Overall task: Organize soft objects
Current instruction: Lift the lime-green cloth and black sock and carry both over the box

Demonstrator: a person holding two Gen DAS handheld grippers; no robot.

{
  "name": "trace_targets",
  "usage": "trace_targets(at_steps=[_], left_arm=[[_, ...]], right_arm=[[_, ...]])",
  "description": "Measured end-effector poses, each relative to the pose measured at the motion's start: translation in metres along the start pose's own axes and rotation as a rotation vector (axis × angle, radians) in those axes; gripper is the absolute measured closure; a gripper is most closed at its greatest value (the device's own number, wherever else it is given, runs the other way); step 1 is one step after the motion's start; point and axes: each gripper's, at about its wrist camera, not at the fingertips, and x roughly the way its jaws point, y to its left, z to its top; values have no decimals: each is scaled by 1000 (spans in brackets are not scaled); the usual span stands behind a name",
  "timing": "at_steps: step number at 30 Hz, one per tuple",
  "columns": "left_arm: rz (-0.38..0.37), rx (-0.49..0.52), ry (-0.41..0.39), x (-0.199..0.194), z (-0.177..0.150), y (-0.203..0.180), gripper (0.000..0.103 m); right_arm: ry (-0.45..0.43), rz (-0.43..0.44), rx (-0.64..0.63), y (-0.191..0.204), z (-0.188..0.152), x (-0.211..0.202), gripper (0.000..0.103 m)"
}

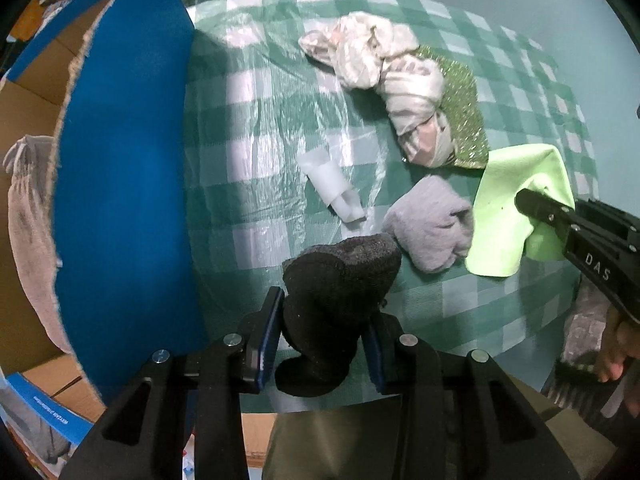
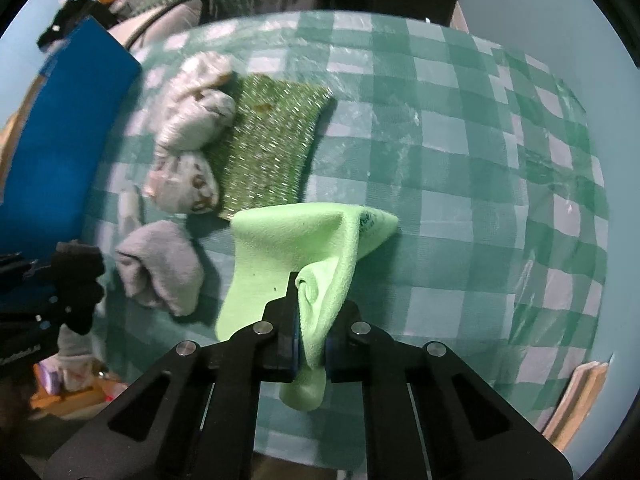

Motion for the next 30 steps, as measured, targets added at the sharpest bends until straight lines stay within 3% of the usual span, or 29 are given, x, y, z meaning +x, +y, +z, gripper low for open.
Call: trace_targets(at_steps=[18,30], left_arm=[[-22,-7,-90,-61,13,-2,66],[-15,-24,-158,-92,13,4,66]], right_arm=[[-121,61,61,-8,11,-64,95],[-211,68,34,10,28,-102,95]])
